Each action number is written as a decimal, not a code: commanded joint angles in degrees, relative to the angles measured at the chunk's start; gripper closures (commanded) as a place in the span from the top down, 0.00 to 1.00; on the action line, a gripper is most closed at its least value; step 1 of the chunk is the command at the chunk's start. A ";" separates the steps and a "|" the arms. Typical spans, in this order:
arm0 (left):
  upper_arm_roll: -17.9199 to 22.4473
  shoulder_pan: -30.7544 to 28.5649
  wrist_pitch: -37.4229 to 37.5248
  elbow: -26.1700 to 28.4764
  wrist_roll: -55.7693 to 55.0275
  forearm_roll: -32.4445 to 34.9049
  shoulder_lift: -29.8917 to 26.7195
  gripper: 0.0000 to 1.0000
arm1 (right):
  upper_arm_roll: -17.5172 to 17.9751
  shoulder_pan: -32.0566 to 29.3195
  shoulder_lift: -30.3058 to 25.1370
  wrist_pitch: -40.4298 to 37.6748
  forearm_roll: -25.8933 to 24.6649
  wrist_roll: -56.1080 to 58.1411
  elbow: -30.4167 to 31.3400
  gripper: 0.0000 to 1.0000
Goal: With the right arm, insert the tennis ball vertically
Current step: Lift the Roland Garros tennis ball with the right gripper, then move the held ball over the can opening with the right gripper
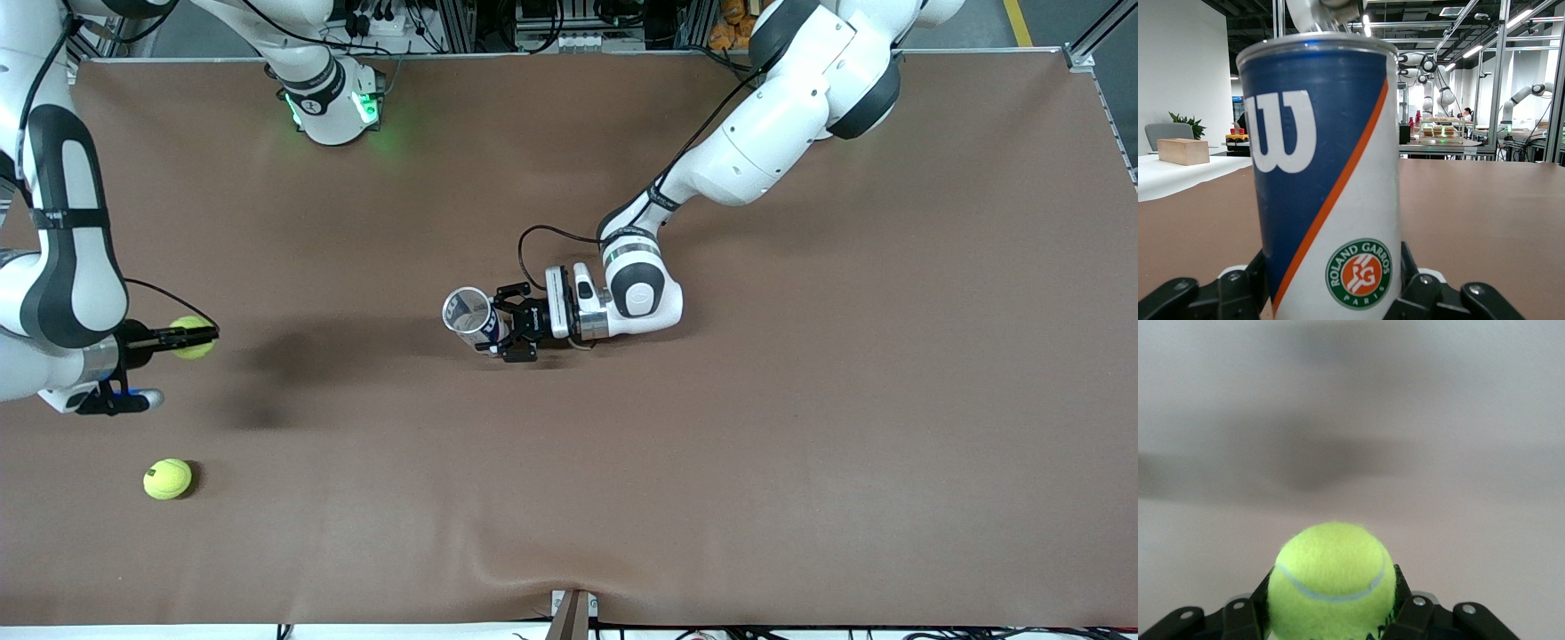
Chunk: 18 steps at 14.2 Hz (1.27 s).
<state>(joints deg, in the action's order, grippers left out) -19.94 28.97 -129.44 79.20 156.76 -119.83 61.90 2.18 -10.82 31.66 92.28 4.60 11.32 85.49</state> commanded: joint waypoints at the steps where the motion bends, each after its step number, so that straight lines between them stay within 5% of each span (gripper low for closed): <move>1: 0.17 0.38 0.50 -0.62 6.72 -2.60 1.03 0.73 | -0.25 5.09 0.07 -1.14 4.52 -10.04 -2.16 0.48; 7: 0.17 0.47 0.59 -0.62 6.72 -2.60 0.94 0.73 | -0.16 14.06 -1.69 -3.16 14.01 -29.47 -3.74 0.48; 18: 0.17 0.21 4.46 -0.45 11.11 -2.78 1.03 0.71 | -0.25 29.53 -1.34 1.67 21.31 -63.94 -8.58 0.48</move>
<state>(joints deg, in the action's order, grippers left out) -19.58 29.04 -126.42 79.21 158.15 -119.83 61.95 2.64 17.16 30.38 93.90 23.74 -48.68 77.66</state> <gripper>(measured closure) 0.286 0.335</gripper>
